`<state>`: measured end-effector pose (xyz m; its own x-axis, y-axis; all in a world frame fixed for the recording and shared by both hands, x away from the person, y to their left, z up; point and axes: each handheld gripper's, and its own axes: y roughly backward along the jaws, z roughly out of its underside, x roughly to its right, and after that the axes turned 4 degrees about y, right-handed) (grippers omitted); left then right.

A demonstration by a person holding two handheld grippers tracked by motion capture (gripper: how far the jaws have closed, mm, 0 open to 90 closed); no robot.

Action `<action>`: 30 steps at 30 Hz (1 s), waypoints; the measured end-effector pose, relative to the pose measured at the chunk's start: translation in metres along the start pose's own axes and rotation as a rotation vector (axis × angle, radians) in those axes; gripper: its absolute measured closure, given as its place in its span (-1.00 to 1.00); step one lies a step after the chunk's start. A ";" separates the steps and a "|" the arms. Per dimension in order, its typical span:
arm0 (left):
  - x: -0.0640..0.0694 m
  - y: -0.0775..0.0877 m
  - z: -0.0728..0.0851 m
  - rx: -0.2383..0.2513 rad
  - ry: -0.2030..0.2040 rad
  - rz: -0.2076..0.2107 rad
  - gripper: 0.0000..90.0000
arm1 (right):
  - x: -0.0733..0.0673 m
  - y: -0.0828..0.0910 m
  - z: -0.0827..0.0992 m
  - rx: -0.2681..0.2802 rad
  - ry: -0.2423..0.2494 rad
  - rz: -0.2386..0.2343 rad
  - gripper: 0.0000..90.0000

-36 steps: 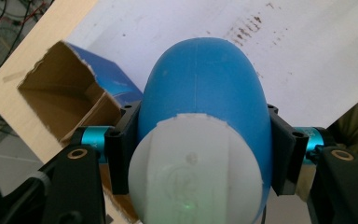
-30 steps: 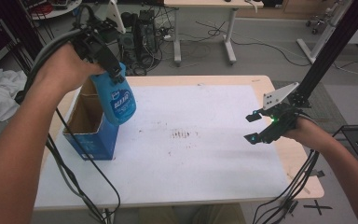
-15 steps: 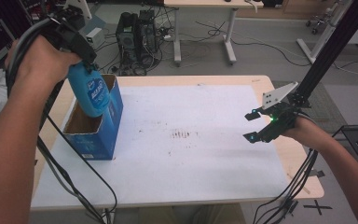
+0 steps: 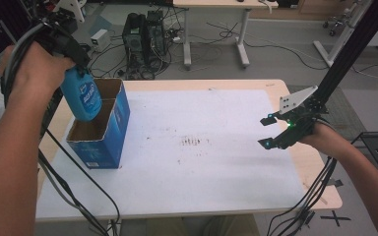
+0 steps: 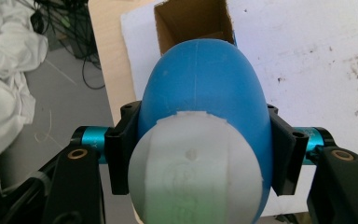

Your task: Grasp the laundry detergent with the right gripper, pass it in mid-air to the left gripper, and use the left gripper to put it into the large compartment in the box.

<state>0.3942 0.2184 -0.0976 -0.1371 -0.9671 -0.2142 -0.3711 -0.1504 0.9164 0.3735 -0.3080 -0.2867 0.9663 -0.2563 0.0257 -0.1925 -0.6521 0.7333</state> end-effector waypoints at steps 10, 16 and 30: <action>-0.004 -0.022 0.007 0.062 -0.224 0.056 -0.14 | -0.001 0.003 0.001 0.008 0.003 0.022 -0.53; -0.011 -0.034 0.012 0.063 -0.324 0.100 -0.14 | -0.003 0.003 0.000 -0.005 -0.002 0.028 -0.53; -0.015 -0.055 0.023 0.126 -0.489 0.146 -0.14 | -0.004 0.003 -0.002 -0.003 -0.037 0.054 -0.53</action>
<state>0.3959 0.2459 -0.1528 -0.5970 -0.7632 -0.2473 -0.4193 0.0340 0.9072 0.3693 -0.3073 -0.2829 0.9475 -0.3171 0.0404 -0.2436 -0.6344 0.7336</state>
